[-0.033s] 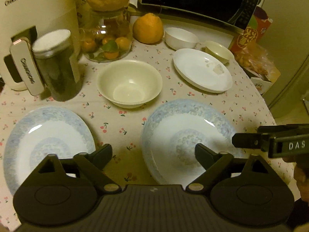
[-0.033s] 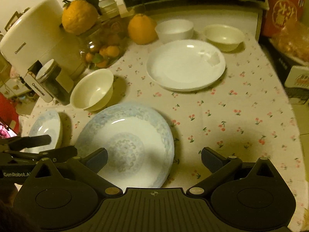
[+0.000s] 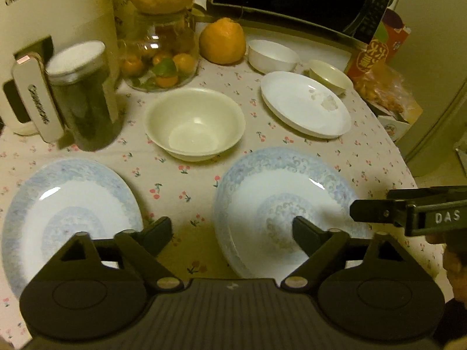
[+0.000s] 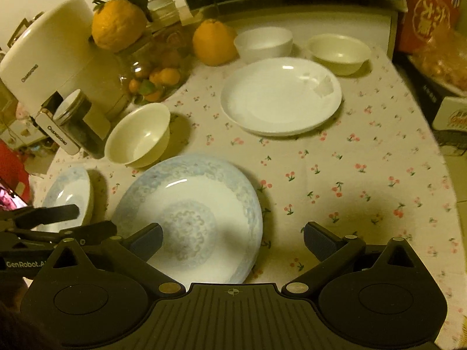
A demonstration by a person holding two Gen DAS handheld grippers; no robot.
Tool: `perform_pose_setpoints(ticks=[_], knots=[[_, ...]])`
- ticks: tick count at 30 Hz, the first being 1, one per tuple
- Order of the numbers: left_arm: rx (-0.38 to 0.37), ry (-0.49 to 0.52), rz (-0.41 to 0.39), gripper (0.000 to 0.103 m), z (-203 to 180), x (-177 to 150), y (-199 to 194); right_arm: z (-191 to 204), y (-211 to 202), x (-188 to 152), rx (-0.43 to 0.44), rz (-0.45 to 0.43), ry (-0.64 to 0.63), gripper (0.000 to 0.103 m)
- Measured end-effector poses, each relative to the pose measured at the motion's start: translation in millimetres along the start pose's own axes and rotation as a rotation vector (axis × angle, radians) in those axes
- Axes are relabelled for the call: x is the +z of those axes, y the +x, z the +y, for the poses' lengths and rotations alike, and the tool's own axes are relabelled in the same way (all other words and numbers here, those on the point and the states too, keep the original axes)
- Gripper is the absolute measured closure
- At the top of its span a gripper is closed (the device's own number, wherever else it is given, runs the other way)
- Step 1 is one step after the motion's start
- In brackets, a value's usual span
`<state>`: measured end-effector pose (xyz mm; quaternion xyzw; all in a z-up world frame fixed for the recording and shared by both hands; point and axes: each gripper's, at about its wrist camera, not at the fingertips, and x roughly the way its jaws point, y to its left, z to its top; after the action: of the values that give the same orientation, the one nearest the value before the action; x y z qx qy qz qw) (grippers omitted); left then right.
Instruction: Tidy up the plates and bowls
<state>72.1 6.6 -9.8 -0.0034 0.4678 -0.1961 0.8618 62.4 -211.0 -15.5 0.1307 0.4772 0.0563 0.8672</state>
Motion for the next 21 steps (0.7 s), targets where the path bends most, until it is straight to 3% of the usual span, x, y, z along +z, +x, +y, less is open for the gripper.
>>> perform_pose_setpoints(ticks=[3, 9, 12, 14, 17, 21], knots=[[-0.054, -0.017, 0.009, 0.033, 5.7, -1.1, 6.0, -5.1, 11.0, -0.7, 0.03, 0.025, 0.014, 0.004], [-0.081, -0.041, 0.013, 0.052, 11.7, 0.1, 12.9, -17.1, 29.5, -1.0, 0.079, 0.085, 0.079, 0.024], [-0.095, -0.048, 0.02, 0.065, 12.6, 0.0, 17.4, -23.0, 34.0, -1.8, 0.086, 0.088, 0.102, 0.038], [-0.097, -0.059, 0.032, 0.067, 13.9, -0.3, 21.4, -25.2, 33.6, -1.4, 0.079, 0.074, 0.103, 0.057], [-0.081, -0.06, 0.037, 0.074, 15.0, -0.6, 24.9, -30.7, 35.1, -2.2, 0.064, 0.061, 0.128, 0.073], [-0.053, -0.065, 0.038, 0.091, 18.7, -0.6, 28.2, -34.3, 39.6, -0.9, 0.073, 0.061, 0.139, 0.087]])
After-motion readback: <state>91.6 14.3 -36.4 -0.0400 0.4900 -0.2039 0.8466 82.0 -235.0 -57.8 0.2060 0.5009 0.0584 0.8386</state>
